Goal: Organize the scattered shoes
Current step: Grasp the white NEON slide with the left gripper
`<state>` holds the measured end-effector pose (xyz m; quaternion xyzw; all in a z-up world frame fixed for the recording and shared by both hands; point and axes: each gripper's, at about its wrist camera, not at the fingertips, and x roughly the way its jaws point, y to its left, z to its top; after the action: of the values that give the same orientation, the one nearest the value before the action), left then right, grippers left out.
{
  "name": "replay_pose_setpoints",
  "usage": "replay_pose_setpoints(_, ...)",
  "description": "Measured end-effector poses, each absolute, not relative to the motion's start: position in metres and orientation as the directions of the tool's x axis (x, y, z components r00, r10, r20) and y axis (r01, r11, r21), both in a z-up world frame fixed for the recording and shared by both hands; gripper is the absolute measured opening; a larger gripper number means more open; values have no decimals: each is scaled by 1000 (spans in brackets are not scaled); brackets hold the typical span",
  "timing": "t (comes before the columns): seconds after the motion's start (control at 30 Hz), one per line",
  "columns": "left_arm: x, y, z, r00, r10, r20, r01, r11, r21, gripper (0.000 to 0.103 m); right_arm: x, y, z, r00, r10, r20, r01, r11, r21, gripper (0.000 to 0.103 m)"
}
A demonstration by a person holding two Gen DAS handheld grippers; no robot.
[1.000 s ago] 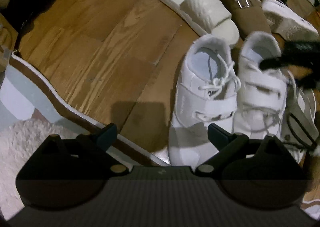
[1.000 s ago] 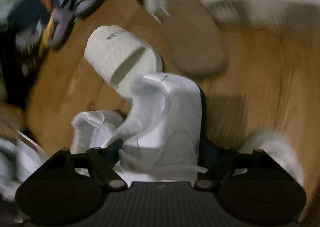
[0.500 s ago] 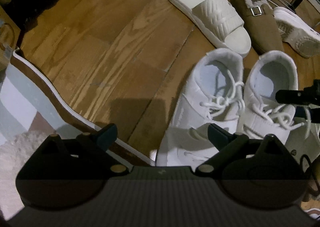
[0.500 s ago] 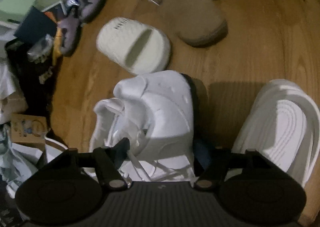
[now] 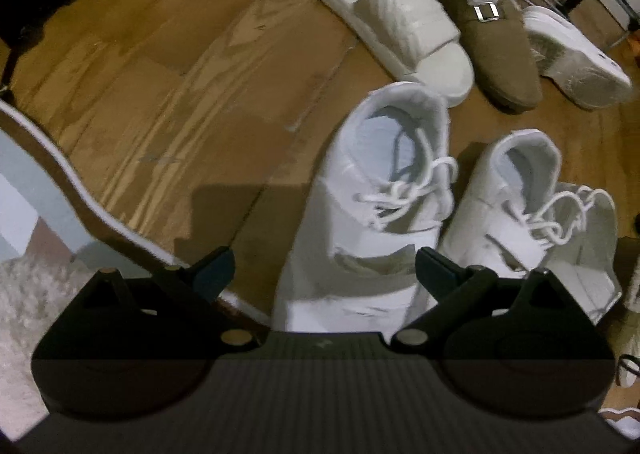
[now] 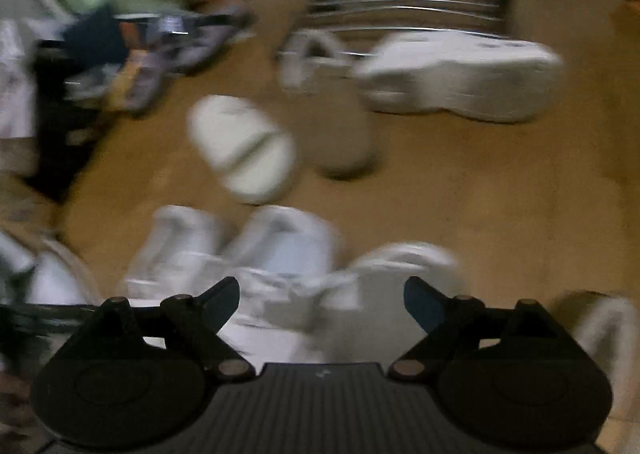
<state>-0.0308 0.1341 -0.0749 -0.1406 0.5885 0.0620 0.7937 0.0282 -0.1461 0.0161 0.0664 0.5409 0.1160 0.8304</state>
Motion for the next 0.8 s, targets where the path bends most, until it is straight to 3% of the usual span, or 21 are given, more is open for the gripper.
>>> replay_pose_setpoints(0.1, -25, 126, -72, 305, -70, -950, -243, 959, -148, 98, 32, -170, -12, 322, 297, -899, -2, 950, 314, 89)
replay_pose_setpoints(0.13, -24, 124, -70, 307, -67, -949, -239, 960, -144, 98, 34, -175, -27, 289, 326, -900, 21, 938, 346, 77)
replay_pose_setpoints(0.17, -21, 121, -69, 308, -59, -950, -232, 963, -135, 98, 35, -178, -41, 260, 349, -901, 26, 930, 367, 71)
replay_pose_setpoints(0.2, -18, 119, -68, 308, -49, -950, -224, 967, -123, 98, 33, -175, -52, 240, 336, -911, -2, 939, 345, 52)
replay_pose_setpoints(0.23, -15, 116, -67, 307, -38, -951, -217, 970, -109, 98, 30, -171, -61, 226, 302, -926, -36, 953, 302, 39)
replay_pose_setpoints(0.33, -7, 114, -63, 307, -21, -952, -201, 976, -86, 98, 26, -165, -64, 251, 311, -917, -122, 950, 289, 36)
replay_pose_setpoints(0.43, 9, 111, -54, 323, -1, -947, -155, 986, -54, 98, 26, -157, -61, 255, 321, -912, -190, 941, 279, 40)
replay_pose_setpoints(0.47, 14, 112, -51, 326, 1, -945, -142, 989, -48, 98, 26, -158, -58, 260, 327, -908, -180, 941, 287, 48)
replay_pose_setpoints(0.5, 27, 113, -46, 331, -2, -944, -114, 993, -42, 98, 26, -160, -56, 265, 333, -905, -170, 940, 296, 68)
replay_pose_setpoints(0.53, 38, 116, -42, 328, -19, -944, -97, 994, -54, 98, 25, -164, -49, 286, 356, -890, -154, 934, 324, 74)
replay_pose_setpoints(0.73, 110, 139, -34, 350, -136, -927, -52, 985, -164, 100, 20, -213, -15, 434, 567, -700, -6, 779, 627, 78)
replay_pose_setpoints(0.8, 153, 148, -46, 326, -234, -916, 13, 970, -243, 100, 20, -212, -8, 484, 540, -689, 10, 784, 621, 80)
